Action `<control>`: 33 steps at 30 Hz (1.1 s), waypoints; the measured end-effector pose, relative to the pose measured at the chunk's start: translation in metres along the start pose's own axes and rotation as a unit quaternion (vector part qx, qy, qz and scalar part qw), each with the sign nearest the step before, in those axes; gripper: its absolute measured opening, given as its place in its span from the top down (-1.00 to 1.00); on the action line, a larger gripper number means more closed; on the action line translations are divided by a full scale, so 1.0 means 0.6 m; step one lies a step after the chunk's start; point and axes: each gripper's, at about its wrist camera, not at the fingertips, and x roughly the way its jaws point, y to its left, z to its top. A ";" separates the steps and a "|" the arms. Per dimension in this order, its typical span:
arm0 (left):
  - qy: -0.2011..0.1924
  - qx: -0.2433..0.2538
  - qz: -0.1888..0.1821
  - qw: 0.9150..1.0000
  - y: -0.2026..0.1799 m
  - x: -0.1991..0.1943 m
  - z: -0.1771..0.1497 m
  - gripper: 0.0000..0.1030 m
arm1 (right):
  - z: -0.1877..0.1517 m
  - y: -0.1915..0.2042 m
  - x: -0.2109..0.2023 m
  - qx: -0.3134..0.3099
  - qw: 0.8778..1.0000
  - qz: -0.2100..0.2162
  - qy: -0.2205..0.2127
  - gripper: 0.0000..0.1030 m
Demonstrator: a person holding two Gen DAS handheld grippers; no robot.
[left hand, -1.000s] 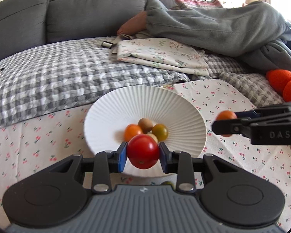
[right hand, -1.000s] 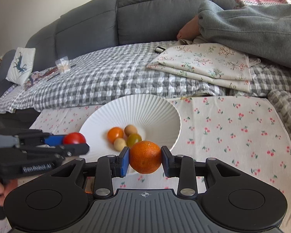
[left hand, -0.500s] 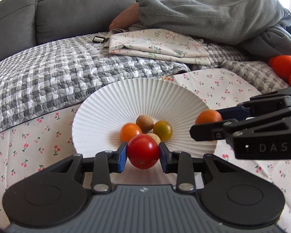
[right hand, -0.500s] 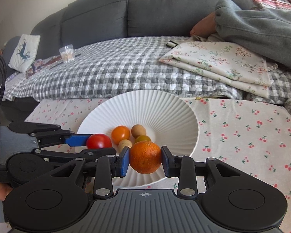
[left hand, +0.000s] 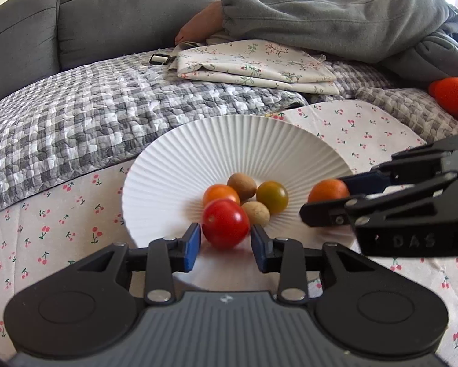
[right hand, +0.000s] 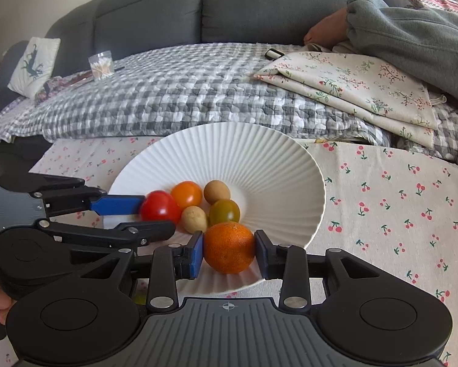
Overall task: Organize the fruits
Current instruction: 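Carry the red tomato and the orange over the white bowl with both tools, then open both tools to drop the red tomato and orange into the bowl, then move both tools back toward the remaining fruits on the cloth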
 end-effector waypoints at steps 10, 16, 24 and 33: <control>-0.008 -0.008 0.002 1.000 0.011 -0.020 -0.003 -0.11 | 0.007 -0.025 -0.019 0.033 0.999 -0.007 -0.023 0.27; -0.009 -0.013 0.008 1.000 0.022 -0.044 -0.005 -0.20 | 0.002 -0.032 -0.026 0.041 0.999 -0.015 -0.019 0.27; 0.000 -0.015 0.015 1.000 0.015 -0.073 -0.012 -0.26 | 0.001 -0.021 -0.055 0.055 0.998 0.000 -0.024 0.15; 0.004 -0.035 0.004 0.999 0.007 -0.132 -0.029 -0.49 | -0.015 -0.008 -0.098 0.080 0.996 0.029 -0.011 -0.39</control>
